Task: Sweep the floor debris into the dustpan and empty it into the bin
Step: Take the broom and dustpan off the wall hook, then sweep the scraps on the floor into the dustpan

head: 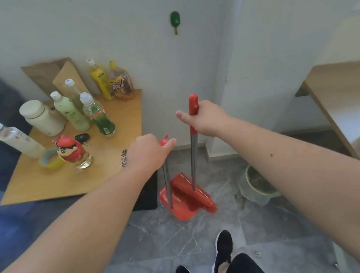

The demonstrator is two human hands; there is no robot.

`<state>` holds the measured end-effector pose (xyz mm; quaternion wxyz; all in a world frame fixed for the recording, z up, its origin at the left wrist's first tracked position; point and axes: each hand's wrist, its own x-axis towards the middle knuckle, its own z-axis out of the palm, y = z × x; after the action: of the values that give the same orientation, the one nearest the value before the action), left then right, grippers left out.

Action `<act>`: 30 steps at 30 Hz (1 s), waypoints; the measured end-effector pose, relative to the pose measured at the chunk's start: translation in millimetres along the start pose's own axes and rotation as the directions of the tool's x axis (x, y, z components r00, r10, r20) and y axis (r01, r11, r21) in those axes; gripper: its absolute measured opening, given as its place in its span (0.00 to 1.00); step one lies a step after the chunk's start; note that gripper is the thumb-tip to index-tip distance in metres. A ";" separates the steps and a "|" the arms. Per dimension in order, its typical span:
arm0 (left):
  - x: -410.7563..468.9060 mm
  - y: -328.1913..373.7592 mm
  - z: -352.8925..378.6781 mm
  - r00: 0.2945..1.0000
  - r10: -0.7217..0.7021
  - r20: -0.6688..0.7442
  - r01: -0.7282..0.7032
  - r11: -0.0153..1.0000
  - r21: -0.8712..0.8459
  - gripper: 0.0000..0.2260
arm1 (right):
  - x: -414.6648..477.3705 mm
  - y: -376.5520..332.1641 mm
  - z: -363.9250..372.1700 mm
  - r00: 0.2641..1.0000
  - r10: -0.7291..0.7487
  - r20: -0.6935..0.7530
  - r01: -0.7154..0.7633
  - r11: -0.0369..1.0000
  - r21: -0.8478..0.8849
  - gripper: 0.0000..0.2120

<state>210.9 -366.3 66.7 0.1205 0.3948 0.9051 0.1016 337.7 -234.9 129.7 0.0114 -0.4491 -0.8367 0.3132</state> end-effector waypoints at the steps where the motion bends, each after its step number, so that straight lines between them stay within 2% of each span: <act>1: -13.1 -2.2 3.5 1.000 -0.010 0.011 0.010 1.000 0.011 0.27 | -12.0 6.0 4.4 0.999 0.033 0.038 -0.033 0.999 0.005 0.32; 4: -50.7 -6.6 16.7 0.997 -0.044 0.063 0.044 0.999 0.008 0.25 | -47.5 22.2 14.1 0.979 0.156 0.130 -0.180 0.963 0.201 0.31; 6: -76.0 -7.4 27.9 0.990 -0.079 0.115 0.084 0.996 -0.037 0.24 | -67.5 36.1 20.0 0.959 0.194 0.207 -0.258 0.897 0.358 0.22; 9: -115.9 -0.5 44.6 0.979 -0.122 0.161 0.135 0.988 -0.073 0.22 | -97.9 59.2 31.4 0.923 0.178 0.342 -0.334 0.813 0.477 0.07; 10: -128.9 4.1 50.1 0.978 -0.128 0.164 0.140 0.988 -0.068 0.22 | -109.4 66.8 34.9 0.902 0.180 0.393 -0.375 0.777 0.505 0.08; 12: -157.4 14.7 60.9 0.974 -0.147 0.172 0.158 0.986 -0.053 0.22 | -136.1 86.2 41.2 0.842 0.186 0.506 -0.480 0.685 0.548 0.17; 14: -187.6 21.3 72.0 0.967 -0.179 0.180 0.190 0.981 -0.048 0.22 | -164.9 107.6 44.5 0.777 0.197 0.598 -0.587 0.570 0.575 0.21; 17: -241.2 25.3 88.0 0.950 -0.240 0.198 0.252 0.967 -0.036 0.21 | -205.7 141.5 51.5 0.694 0.213 0.688 -0.711 0.352 0.608 0.19; 18: -259.0 26.6 93.5 0.949 -0.247 0.197 0.257 0.966 -0.031 0.21 | -220.0 150.3 54.9 0.674 0.204 0.710 -0.732 0.312 0.606 0.16; 19: -277.0 28.4 99.3 0.950 -0.243 0.194 0.253 0.967 -0.025 0.21 | -234.1 158.0 59.7 0.656 0.201 0.728 -0.747 0.313 0.587 0.13; 22: -324.6 33.8 115.8 0.963 -0.192 0.190 0.194 0.981 0.005 0.21 | -272.3 173.5 74.2 0.598 0.243 0.763 -0.765 0.458 0.453 0.06; 24: -349.3 35.8 125.2 0.974 -0.119 0.195 0.112 0.993 0.045 0.21 | -295.6 181.9 82.6 0.572 0.271 0.774 -0.770 0.502 0.393 0.04; 26: -369.3 37.1 133.2 0.978 -0.043 0.205 0.028 0.997 0.077 0.21 | -316.0 192.2 91.5 0.550 0.294 0.782 -0.794 0.475 0.379 0.07; 30: -409.6 38.6 146.0 0.973 0.015 0.228 -0.049 0.989 0.142 0.21 | -360.3 221.7 109.0 0.502 0.351 0.791 -0.849 0.374 0.373 0.09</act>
<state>551.1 -630.4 -4.8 0.1920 0.4261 0.8840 -0.0089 684.9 -475.5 18.2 -0.1938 -0.5697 -0.3458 0.7199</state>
